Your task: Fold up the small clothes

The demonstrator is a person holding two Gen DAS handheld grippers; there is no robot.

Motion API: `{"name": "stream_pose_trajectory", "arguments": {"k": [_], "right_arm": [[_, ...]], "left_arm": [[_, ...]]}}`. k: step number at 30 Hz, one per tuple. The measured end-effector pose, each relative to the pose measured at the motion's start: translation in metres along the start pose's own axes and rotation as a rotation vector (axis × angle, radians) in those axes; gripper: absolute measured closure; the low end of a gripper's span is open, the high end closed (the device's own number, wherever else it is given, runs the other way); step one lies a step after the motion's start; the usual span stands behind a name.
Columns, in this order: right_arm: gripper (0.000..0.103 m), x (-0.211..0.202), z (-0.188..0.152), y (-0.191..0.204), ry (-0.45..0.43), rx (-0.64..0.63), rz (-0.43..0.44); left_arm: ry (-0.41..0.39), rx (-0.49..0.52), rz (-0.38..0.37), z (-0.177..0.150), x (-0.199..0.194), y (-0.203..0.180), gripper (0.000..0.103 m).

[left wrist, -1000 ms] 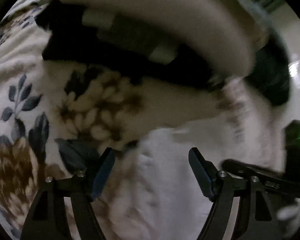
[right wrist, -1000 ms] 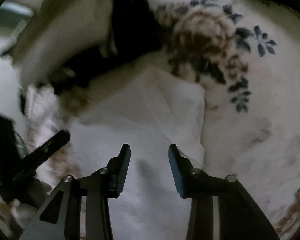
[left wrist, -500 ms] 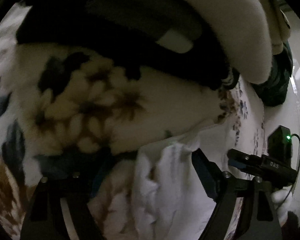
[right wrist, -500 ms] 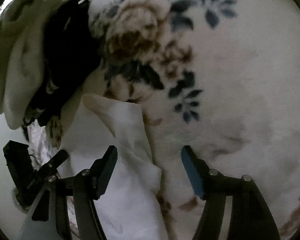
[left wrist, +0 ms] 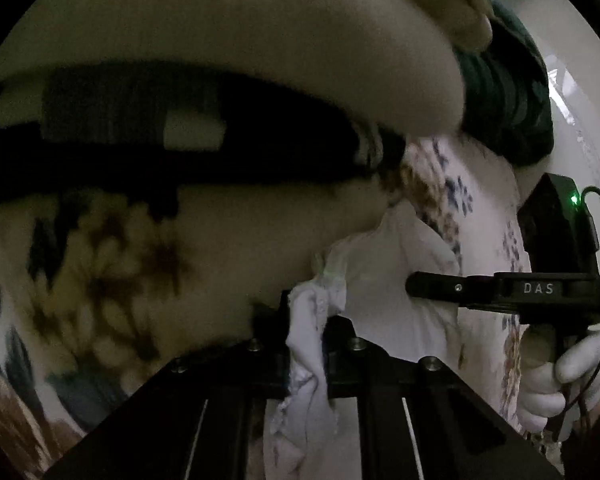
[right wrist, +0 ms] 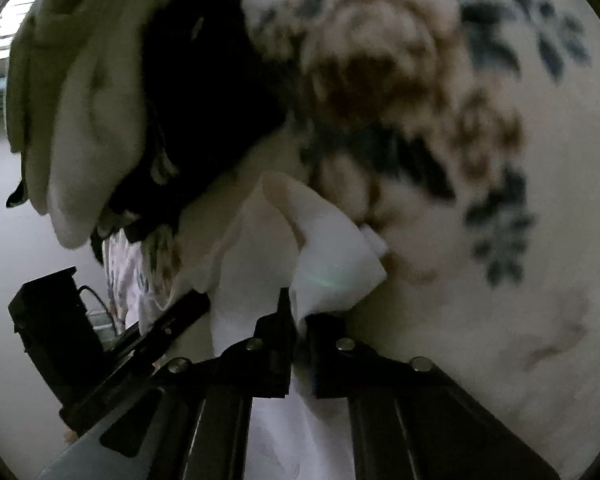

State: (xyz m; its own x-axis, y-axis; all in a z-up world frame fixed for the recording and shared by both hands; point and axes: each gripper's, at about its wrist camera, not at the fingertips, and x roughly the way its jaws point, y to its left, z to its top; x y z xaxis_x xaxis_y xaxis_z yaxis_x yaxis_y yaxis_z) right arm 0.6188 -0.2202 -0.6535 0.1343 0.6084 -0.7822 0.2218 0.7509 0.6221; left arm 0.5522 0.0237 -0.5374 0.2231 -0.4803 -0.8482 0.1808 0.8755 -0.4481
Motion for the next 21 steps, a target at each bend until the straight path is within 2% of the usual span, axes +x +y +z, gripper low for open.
{"name": "stream_pose_trajectory", "arguments": {"k": [3,5,6,8,9,12,13,14,16,18,21], "right_arm": [[0.097,-0.001,0.016,0.006,-0.002,-0.017,0.006],[0.092,0.012,0.023,0.005,0.066,-0.023,-0.034],[0.087,0.018,0.025,0.005,0.091,-0.021,-0.037],[0.061,0.021,0.026,0.001,0.121,-0.003,0.019],[0.06,0.021,0.026,-0.002,0.124,0.01,0.051],[0.06,0.028,0.025,-0.009,0.141,0.038,0.078],[0.06,0.027,0.024,-0.01,0.136,0.034,0.081],[0.068,0.027,0.023,-0.008,0.121,0.025,0.072],[0.095,0.02,0.021,-0.002,0.086,-0.016,0.055],[0.096,0.011,0.016,0.006,0.054,-0.053,0.055],[0.096,-0.007,0.006,0.016,0.01,-0.088,0.07]], "left_arm": [[0.011,-0.025,-0.01,0.016,0.004,0.009,0.095],[0.059,-0.092,-0.031,0.017,0.012,0.024,0.083],[0.063,-0.125,-0.061,0.015,0.011,0.032,0.078],[0.075,-0.208,-0.155,0.009,0.008,0.048,0.061],[0.076,-0.238,-0.195,0.008,0.009,0.053,0.059],[0.054,-0.268,-0.212,0.004,0.008,0.06,0.063],[0.031,-0.253,-0.187,0.004,0.006,0.058,0.077],[0.015,-0.222,-0.153,0.003,0.002,0.054,0.092],[-0.017,-0.17,-0.126,0.001,-0.009,0.045,0.094],[-0.057,-0.118,-0.085,-0.004,-0.021,0.033,0.095],[-0.116,-0.09,-0.078,-0.011,-0.042,0.022,0.095]]}}
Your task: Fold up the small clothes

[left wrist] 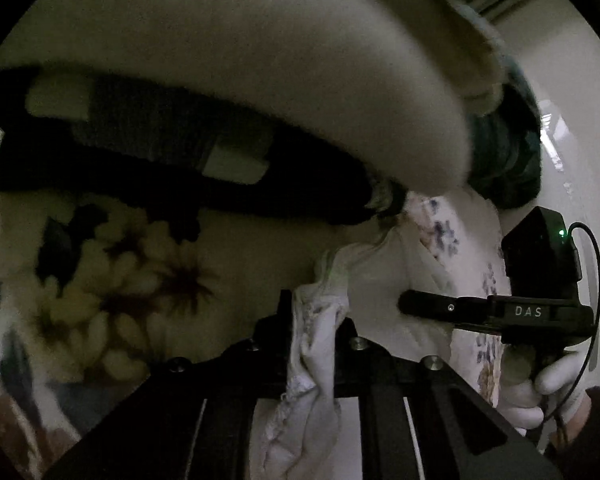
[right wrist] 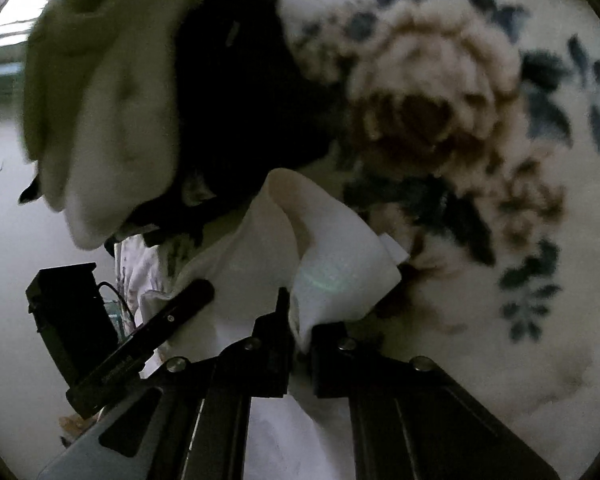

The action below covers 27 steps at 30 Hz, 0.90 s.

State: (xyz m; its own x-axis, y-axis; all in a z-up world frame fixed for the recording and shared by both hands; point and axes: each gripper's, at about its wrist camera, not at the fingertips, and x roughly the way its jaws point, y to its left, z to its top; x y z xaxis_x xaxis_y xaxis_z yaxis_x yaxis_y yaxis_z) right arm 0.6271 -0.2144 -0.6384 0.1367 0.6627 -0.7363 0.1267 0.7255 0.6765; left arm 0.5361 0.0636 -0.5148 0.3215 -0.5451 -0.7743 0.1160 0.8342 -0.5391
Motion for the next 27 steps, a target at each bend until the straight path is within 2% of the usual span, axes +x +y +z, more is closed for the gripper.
{"name": "stream_pose_trajectory", "arguments": {"k": [3,9,13,16,19,21,22,23,24,26,27], "right_arm": [[0.096,-0.017,-0.012,0.016,-0.04,-0.04,0.017],[0.096,-0.081,-0.047,0.035,-0.116,-0.158,0.031],[0.096,-0.112,-0.091,0.05,-0.146,-0.222,0.048],[0.096,-0.119,-0.131,0.061,-0.141,-0.258,0.07],[0.094,-0.117,-0.183,0.065,-0.101,-0.31,0.044],[0.089,-0.111,-0.215,0.061,-0.033,-0.343,0.031],[0.083,-0.105,-0.235,0.057,0.021,-0.363,0.009],[0.078,-0.101,-0.249,0.052,0.059,-0.377,-0.013],[0.076,-0.098,-0.263,0.045,0.096,-0.384,-0.039],[0.059,-0.091,-0.29,0.028,0.197,-0.378,-0.065],[0.055,-0.09,-0.299,0.021,0.224,-0.372,-0.089]], "left_arm": [[-0.051,0.038,-0.004,-0.002,-0.013,-0.016,0.095],[-0.137,0.104,-0.048,-0.02,-0.064,-0.04,0.094],[-0.155,0.114,-0.087,-0.048,-0.087,-0.052,0.094],[-0.148,0.113,-0.108,-0.074,-0.099,-0.055,0.093],[-0.102,0.087,-0.133,-0.106,-0.109,-0.056,0.089],[-0.057,0.078,-0.129,-0.134,-0.114,-0.053,0.08],[-0.021,0.075,-0.148,-0.148,-0.111,-0.052,0.079],[0.038,0.07,-0.137,-0.166,-0.108,-0.047,0.079],[0.096,0.064,-0.109,-0.181,-0.106,-0.042,0.077],[0.206,0.054,-0.062,-0.212,-0.1,-0.029,0.07],[0.244,0.04,-0.035,-0.224,-0.101,-0.022,0.068]]}}
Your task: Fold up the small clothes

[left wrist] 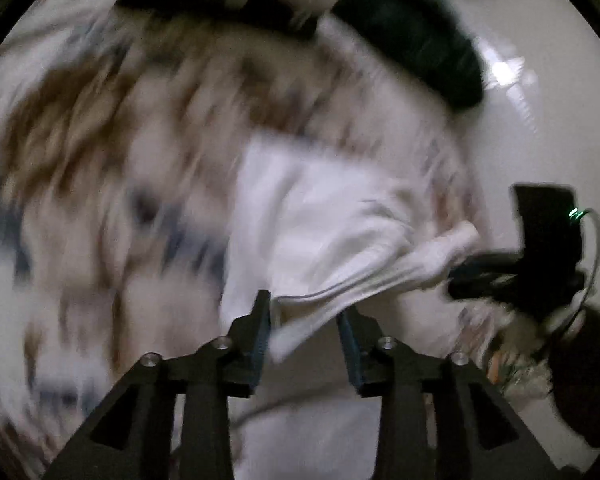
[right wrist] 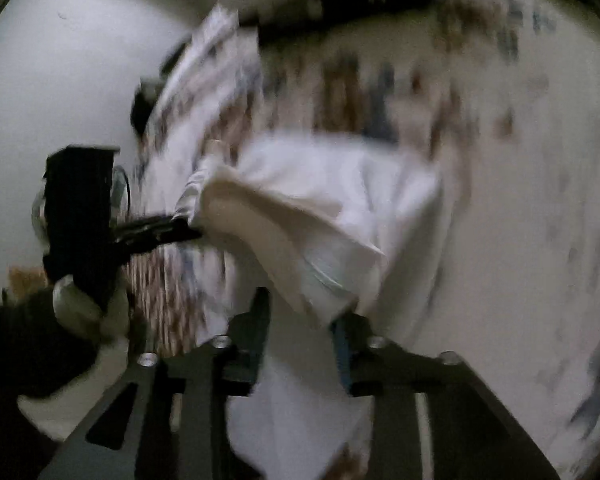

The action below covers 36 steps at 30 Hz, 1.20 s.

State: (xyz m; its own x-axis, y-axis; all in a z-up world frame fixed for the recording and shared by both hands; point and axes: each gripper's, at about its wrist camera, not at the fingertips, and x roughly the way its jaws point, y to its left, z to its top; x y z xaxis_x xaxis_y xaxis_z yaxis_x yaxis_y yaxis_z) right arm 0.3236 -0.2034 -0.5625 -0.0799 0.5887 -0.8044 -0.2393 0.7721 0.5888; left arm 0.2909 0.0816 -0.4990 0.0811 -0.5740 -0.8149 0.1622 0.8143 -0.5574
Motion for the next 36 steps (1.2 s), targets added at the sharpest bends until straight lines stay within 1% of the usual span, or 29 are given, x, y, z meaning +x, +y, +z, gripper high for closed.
{"name": "stream_pose_trajectory", "arguments": {"k": [1,2,3,4,5,6,7,9,10,13,15,16,17,18,19,20,22,23,24,26,27,28,29,30,31,32,34,35,36], "right_arm": [[0.05,0.003,-0.012,-0.005,0.03,0.014,0.008],[0.05,0.003,-0.021,-0.009,0.051,0.024,0.032],[0.05,0.001,-0.029,-0.015,0.055,0.044,0.032],[0.049,0.0,-0.032,-0.022,0.046,0.074,0.03],[0.047,-0.004,-0.035,-0.03,0.032,0.122,0.047],[0.047,-0.005,-0.034,-0.037,0.014,0.157,0.049],[0.047,-0.006,-0.031,-0.047,-0.028,0.217,0.047],[0.047,-0.007,-0.022,-0.059,-0.084,0.298,0.066],[0.047,-0.005,-0.014,-0.063,-0.115,0.342,0.086],[0.047,0.009,0.008,-0.067,-0.175,0.439,0.152],[0.047,0.023,0.023,-0.071,-0.176,0.515,0.131],[0.051,0.032,0.03,-0.075,-0.172,0.564,0.12],[0.073,0.036,0.035,-0.078,-0.186,0.599,0.124],[0.089,0.038,0.038,-0.08,-0.2,0.624,0.121],[0.096,0.035,0.04,-0.079,-0.228,0.636,0.106],[0.096,0.029,0.043,-0.076,-0.27,0.624,0.09],[0.097,0.012,0.049,-0.073,-0.322,0.597,0.034],[0.097,0.008,0.053,-0.074,-0.331,0.586,0.029],[0.097,0.006,0.056,-0.075,-0.322,0.576,0.02],[0.094,0.009,0.061,-0.08,-0.271,0.572,-0.02],[0.089,0.012,0.063,-0.081,-0.236,0.578,-0.023],[0.073,0.011,0.061,-0.082,-0.191,0.584,-0.049],[0.066,0.008,0.06,-0.08,-0.192,0.578,-0.079],[0.066,-0.003,0.054,-0.073,-0.226,0.553,-0.119],[0.065,-0.008,0.048,-0.067,-0.248,0.526,-0.132],[0.065,-0.013,0.043,-0.061,-0.258,0.509,-0.14],[0.062,-0.017,0.034,-0.049,-0.277,0.48,-0.171],[0.057,-0.015,0.033,-0.043,-0.286,0.455,-0.182],[0.054,-0.013,0.033,-0.041,-0.281,0.437,-0.193]], "left_arm": [[0.025,-0.022,-0.002,-0.009,0.0,0.007,0.067],[0.037,-0.055,-0.002,-0.018,-0.003,0.016,0.066],[0.036,-0.085,0.004,-0.023,-0.008,0.023,0.065],[0.029,-0.131,-0.013,-0.025,-0.012,0.032,0.064],[0.017,-0.166,-0.017,-0.022,-0.015,0.037,0.064],[-0.003,-0.21,-0.024,-0.018,-0.018,0.044,0.063],[-0.016,-0.238,-0.038,-0.012,-0.018,0.047,0.059],[-0.05,-0.297,-0.057,0.007,-0.015,0.052,0.055],[-0.056,-0.323,-0.084,0.022,-0.007,0.053,0.048],[-0.039,-0.34,-0.095,0.052,0.021,0.051,0.046],[-0.047,-0.332,-0.074,0.068,0.037,0.049,0.049],[-0.063,-0.317,-0.068,0.074,0.04,0.045,0.066],[-0.081,-0.283,-0.062,0.082,0.041,0.038,0.099],[-0.083,-0.246,-0.058,0.086,0.042,0.032,0.101],[-0.098,-0.209,-0.048,0.092,0.04,0.024,0.1],[-0.12,-0.168,-0.038,0.101,0.035,0.014,0.1],[-0.142,-0.137,-0.031,0.109,0.032,0.013,0.101],[-0.149,-0.134,-0.004,0.117,0.032,0.014,0.1],[-0.145,-0.141,-0.016,0.123,0.033,0.019,0.1],[-0.077,-0.218,-0.078,0.134,0.043,0.034,0.098],[-0.054,-0.257,-0.087,0.136,0.046,0.04,0.097],[-0.046,-0.279,-0.093,0.133,0.042,0.044,0.094],[-0.052,-0.279,-0.097,0.128,0.035,0.044,0.087],[-0.06,-0.27,-0.088,0.121,0.027,0.04,0.082],[-0.065,-0.249,-0.053,0.112,0.02,0.035,0.07],[-0.066,-0.231,-0.023,0.103,0.016,0.029,0.056],[-0.072,-0.207,0.009,0.092,0.016,0.02,0.041],[-0.071,-0.19,0.037,0.084,0.019,0.015,0.041],[-0.063,-0.176,0.051,0.081,0.023,0.013,0.041]]}}
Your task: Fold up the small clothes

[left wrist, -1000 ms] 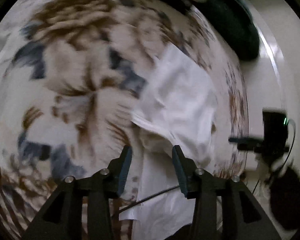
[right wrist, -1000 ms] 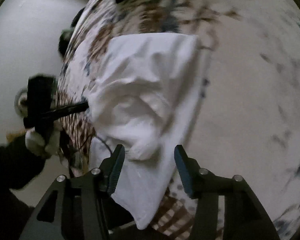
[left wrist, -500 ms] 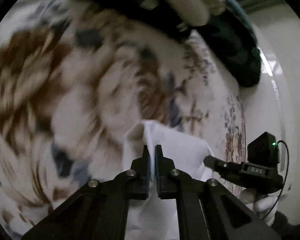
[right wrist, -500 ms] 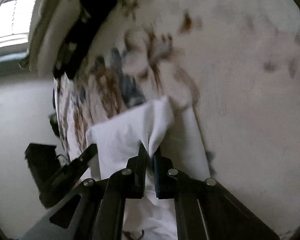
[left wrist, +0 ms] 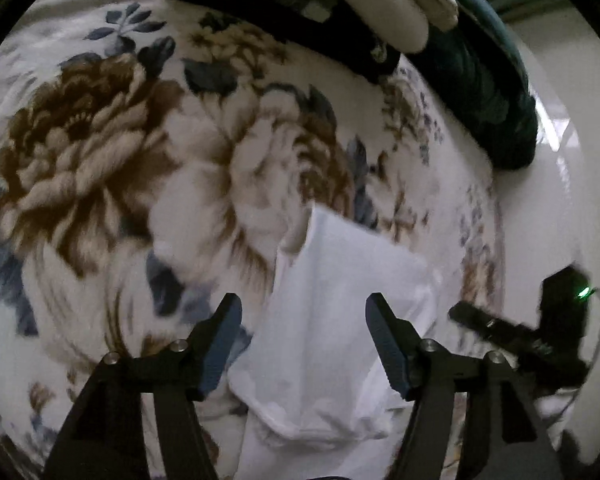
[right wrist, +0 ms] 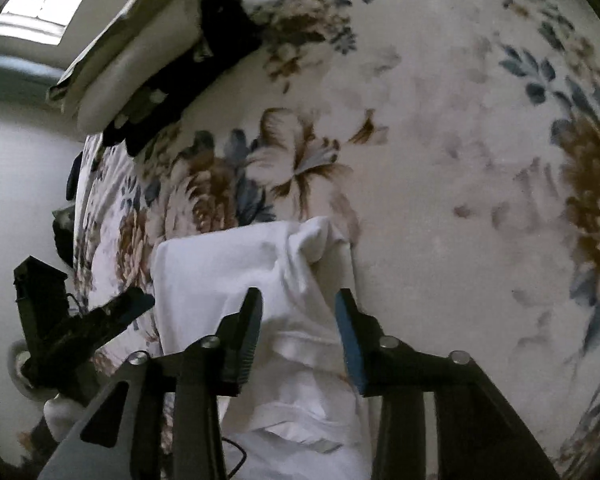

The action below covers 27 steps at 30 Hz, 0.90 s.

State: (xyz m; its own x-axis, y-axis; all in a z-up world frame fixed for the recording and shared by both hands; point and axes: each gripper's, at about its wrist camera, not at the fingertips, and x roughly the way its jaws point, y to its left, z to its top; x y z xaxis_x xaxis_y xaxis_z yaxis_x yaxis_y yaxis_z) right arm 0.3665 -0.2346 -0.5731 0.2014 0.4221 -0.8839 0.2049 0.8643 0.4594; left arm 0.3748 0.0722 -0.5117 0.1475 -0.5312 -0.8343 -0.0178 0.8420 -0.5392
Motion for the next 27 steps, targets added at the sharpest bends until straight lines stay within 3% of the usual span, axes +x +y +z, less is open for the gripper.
{"name": "stream_pose_trajectory", "arguments": {"k": [3,5,7,11,15,20,27], "right_arm": [[0.054,0.021,-0.002,0.01,0.057,-0.064,-0.08],[0.054,0.046,-0.011,0.017,0.128,-0.16,-0.237],[0.054,0.061,-0.021,0.014,0.185,-0.184,-0.288],[0.054,0.031,-0.029,0.007,0.165,-0.126,-0.224],[0.054,-0.007,-0.056,-0.001,0.164,-0.051,-0.163],[0.054,-0.021,-0.137,-0.024,0.243,0.011,-0.091],[0.054,0.007,-0.244,-0.06,0.366,0.125,-0.036]], "left_arm": [[0.05,0.069,0.102,-0.012,0.026,-0.005,0.041],[0.078,0.096,0.145,-0.02,0.041,-0.002,0.041],[0.077,0.074,0.136,-0.021,0.042,0.001,0.041],[0.039,0.07,0.098,-0.026,0.012,-0.011,0.041],[0.01,0.084,0.084,-0.061,-0.027,-0.02,0.041],[0.049,-0.01,0.102,-0.14,-0.053,-0.001,0.041],[0.182,-0.122,0.131,-0.223,-0.028,0.031,0.041]]}}
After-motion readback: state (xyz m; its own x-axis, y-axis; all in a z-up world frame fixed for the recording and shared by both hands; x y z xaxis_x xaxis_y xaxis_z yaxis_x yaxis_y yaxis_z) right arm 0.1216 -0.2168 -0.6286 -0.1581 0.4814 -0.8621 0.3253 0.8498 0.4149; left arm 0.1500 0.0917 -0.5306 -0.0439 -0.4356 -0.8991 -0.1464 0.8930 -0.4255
